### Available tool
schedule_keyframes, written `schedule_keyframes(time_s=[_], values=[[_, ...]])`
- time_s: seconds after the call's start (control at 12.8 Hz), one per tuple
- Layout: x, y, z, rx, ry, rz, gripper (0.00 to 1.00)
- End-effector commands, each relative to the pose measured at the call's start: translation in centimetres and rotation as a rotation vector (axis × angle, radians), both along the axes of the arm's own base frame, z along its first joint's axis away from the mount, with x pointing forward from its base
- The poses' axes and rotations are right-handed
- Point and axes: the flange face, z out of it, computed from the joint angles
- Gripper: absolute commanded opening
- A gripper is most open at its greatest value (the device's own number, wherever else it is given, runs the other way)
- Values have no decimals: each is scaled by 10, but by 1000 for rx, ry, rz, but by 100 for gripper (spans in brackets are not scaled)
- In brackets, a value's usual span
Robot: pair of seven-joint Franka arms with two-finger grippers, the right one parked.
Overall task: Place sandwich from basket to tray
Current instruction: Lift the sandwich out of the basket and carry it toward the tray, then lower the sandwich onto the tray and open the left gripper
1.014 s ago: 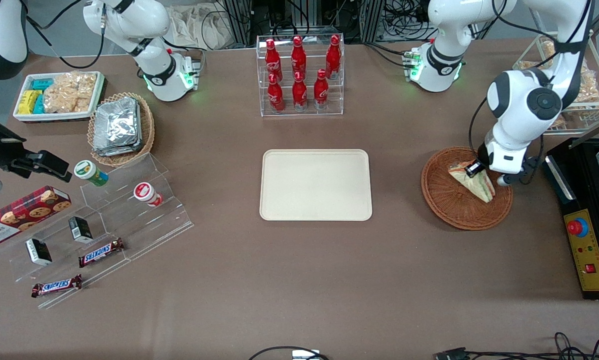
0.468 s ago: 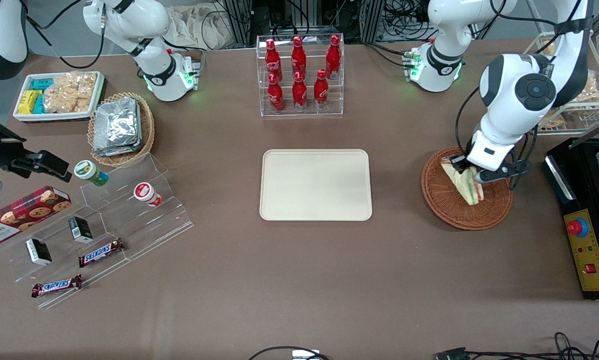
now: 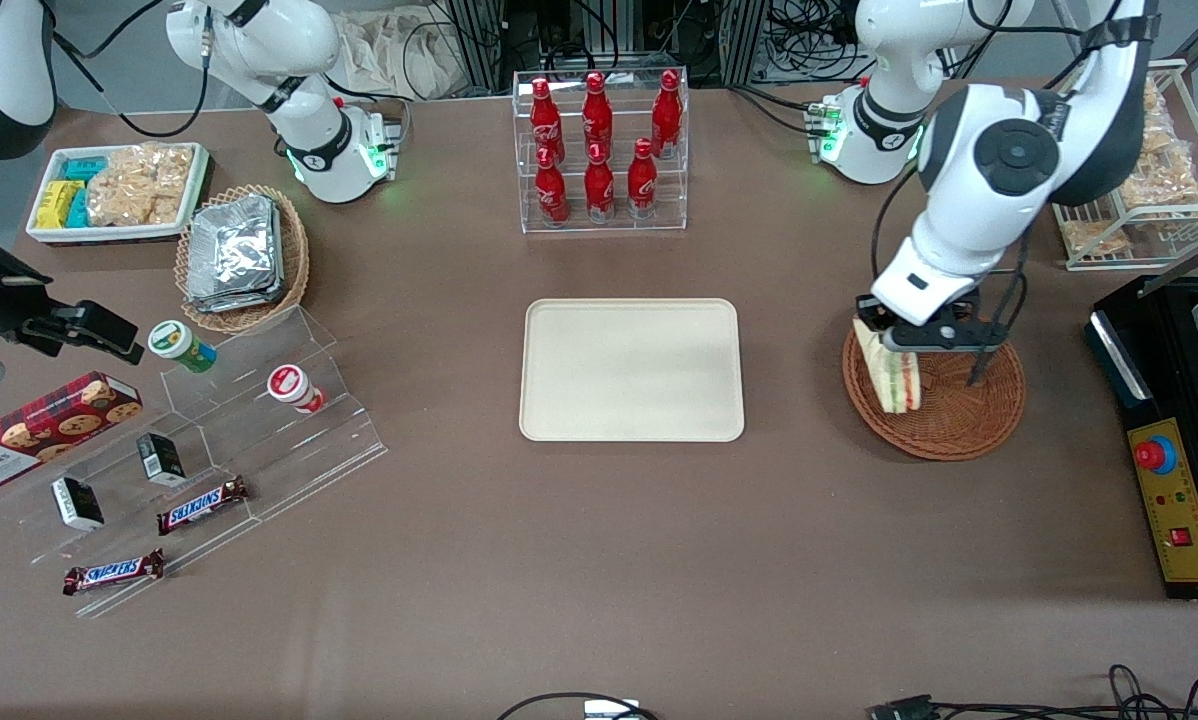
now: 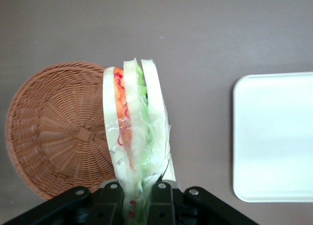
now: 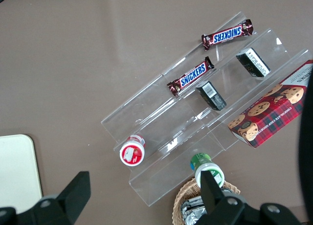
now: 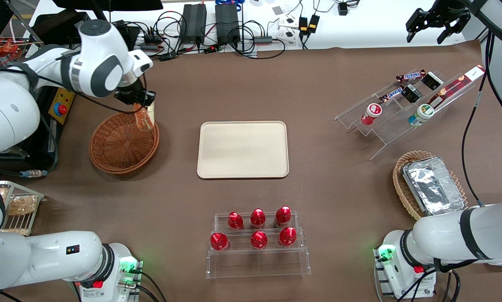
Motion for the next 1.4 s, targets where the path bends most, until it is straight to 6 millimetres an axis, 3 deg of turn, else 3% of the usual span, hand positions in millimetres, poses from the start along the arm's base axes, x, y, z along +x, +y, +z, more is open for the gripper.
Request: schedule_keyframes(time_s=[0.0, 0.39, 0.7, 1.33], values=[[-3, -41, 4, -14, 9, -50, 10], [-14, -116, -13, -43, 37, -83, 10], [-22, -147, -28, -64, 60, -135, 12], [-39, -201, -106, -12, 56, -132, 11]])
